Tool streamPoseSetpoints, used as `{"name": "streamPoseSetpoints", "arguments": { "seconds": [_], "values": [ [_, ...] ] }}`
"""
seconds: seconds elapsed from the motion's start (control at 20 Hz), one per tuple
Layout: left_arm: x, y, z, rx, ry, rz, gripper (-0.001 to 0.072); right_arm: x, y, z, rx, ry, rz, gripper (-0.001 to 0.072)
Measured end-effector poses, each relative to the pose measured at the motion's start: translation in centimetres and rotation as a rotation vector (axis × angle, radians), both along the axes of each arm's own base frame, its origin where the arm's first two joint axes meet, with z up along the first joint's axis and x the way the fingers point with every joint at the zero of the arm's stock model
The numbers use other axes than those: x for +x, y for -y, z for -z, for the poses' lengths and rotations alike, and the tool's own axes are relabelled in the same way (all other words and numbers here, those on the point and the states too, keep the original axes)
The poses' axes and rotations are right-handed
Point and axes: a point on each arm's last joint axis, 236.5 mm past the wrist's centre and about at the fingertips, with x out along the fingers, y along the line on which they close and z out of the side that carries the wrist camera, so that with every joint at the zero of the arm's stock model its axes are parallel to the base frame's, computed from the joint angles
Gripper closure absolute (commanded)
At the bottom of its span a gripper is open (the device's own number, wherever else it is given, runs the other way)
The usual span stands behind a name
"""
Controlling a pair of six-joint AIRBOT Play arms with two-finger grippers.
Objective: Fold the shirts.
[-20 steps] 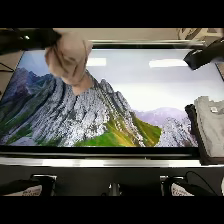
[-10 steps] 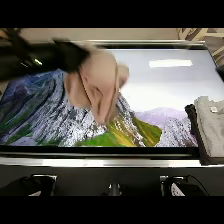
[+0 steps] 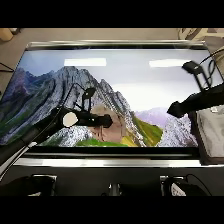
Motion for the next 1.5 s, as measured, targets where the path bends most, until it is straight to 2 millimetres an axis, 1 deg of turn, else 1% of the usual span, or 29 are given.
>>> {"name": "streamPoseSetpoints", "arguments": {
  "seconds": [0.05, 0.1, 0.15, 0.2, 0.3, 0.35, 0.4, 0.45, 0.5, 0.55, 0.65, 0.75, 0.8, 0.85, 1.0, 1.05, 1.1, 1.15, 1.2, 1.3, 1.35, 1.4, 1.45, 1.5],
  "values": [
    [0.6, -0.5, -0.3, 0.005, 0.001, 0.0, -0.0013, 0.0, -0.8, 1.4, 0.037, -0.028, -0.007, 0.0084],
    [1.5, -1.2, -1.2, 0.014, 0.015, 0.011, -0.0013, -0.1, -1.4, 2.6, 0.067, -0.056, -0.013, 0.0082],
    [2.4, -2.1, -2.3, 0.024, 0.03, 0.03, -0.0013, -0.1, -1.9, 3.6, 0.092, -0.077, -0.015, 0.0052],
    [3.1, -3.5, -3.3, 0.05, 0.035, 0.055, -0.0013, -0.2, -2.3, 4.6, 0.115, -0.1, -0.018, 0.0031],
    [4.5, -7.8, -4.2, 0.136, 0.045, 0.074, -0.0013, -0.4, -3.4, 5.9, 0.168, -0.136, -0.029, 0.0028],
    [5.0, -10.0, -4.1, 0.174, 0.034, 0.067, -0.0013, -0.6, -4.1, 6.4, 0.199, -0.149, -0.035, 0.0028],
    [5.2, -12.0, -3.6, 0.201, 0.007, 0.055, -0.0013, -0.8, -4.7, 6.8, 0.232, -0.16, -0.042, 0.0027],
    [5.3, -13.6, -2.8, 0.219, -0.021, 0.042, -0.0013, -1.0, -5.3, 7.1, 0.262, -0.168, -0.046, 0.0026],
    [5.0, -14.8, -1.7, 0.222, -0.062, 0.026, -0.0013, -1.2, -5.9, 7.4, 0.289, -0.175, -0.049, 0.0016],
    [4.6, -15.4, -0.2, 0.214, -0.106, 0.014, -0.0013, -1.4, -6.4, 7.8, 0.307, -0.181, -0.056, 0.0005],
    [3.6, -15.5, 2.7, 0.183, -0.186, -0.005, -0.0013, -2.3, -8.5, 8.6, 0.337, -0.2, -0.098, 0.0003],
    [2.7, -14.7, 5.7, 0.145, -0.26, -0.015, -0.0013, -3.0, -10.5, 9.5, 0.337, -0.203, -0.145, 0.0002],
    [2.6, -14.2, 6.8, 0.122, -0.281, -0.019, 0.0068, -3.2, -11.7, 9.7, 0.336, -0.193, -0.17, 0.0002],
    [2.5, -13.6, 7.8, 0.097, -0.306, -0.021, 0.0094, -3.5, -12.7, 10.0, 0.33, -0.189, -0.195, 0.0001],
    [2.6, -12.1, 9.9, 0.035, -0.343, -0.036, 0.0105, -3.7, -15.0, 10.8, 0.319, -0.17, -0.234, 0.0001],
    [2.7, -11.7, 10.3, 0.014, -0.354, -0.045, 0.0255, -4.0, -15.7, 11.2, 0.317, -0.18, -0.247, 0.0002],
    [2.8, -11.5, 10.7, 0.005, -0.357, -0.049, 0.0471, -4.3, -16.3, 11.7, 0.317, -0.196, -0.258, 0.0003],
    [2.8, -11.4, 11.2, 0.0, -0.365, -0.056, 0.0638, -4.5, -16.9, 12.2, 0.32, -0.21, -0.263, 0.0004],
    [2.9, -11.4, 11.4, 0.003, -0.36, -0.055, 0.0681, -4.7, -17.5, 12.9, 0.32, -0.226, -0.27, 0.0007],
    [3.3, -11.1, 11.5, -0.008, -0.355, -0.058, 0.0682, -5.4, -18.9, 13.9, 0.33, -0.267, -0.288, 0.002],
    [3.5, -11.1, 11.4, -0.01, -0.346, -0.055, 0.0682, -5.7, -19.5, 14.5, 0.332, -0.283, -0.295, 0.0084],
    [3.8, -11.0, 11.2, -0.014, -0.336, -0.054, 0.0682, -5.8, -20.1, 15.0, 0.333, -0.29, -0.298, 0.0194],
    [4.1, -10.9, 10.9, -0.019, -0.324, -0.052, 0.0682, -6.0, -20.7, 15.4, 0.337, -0.299, -0.302, 0.035],
    [4.4, -10.8, 10.6, -0.022, -0.31, -0.051, 0.0682, -6.3, -21.3, 15.7, 0.344, -0.308, -0.307, 0.0621]
  ]
}}
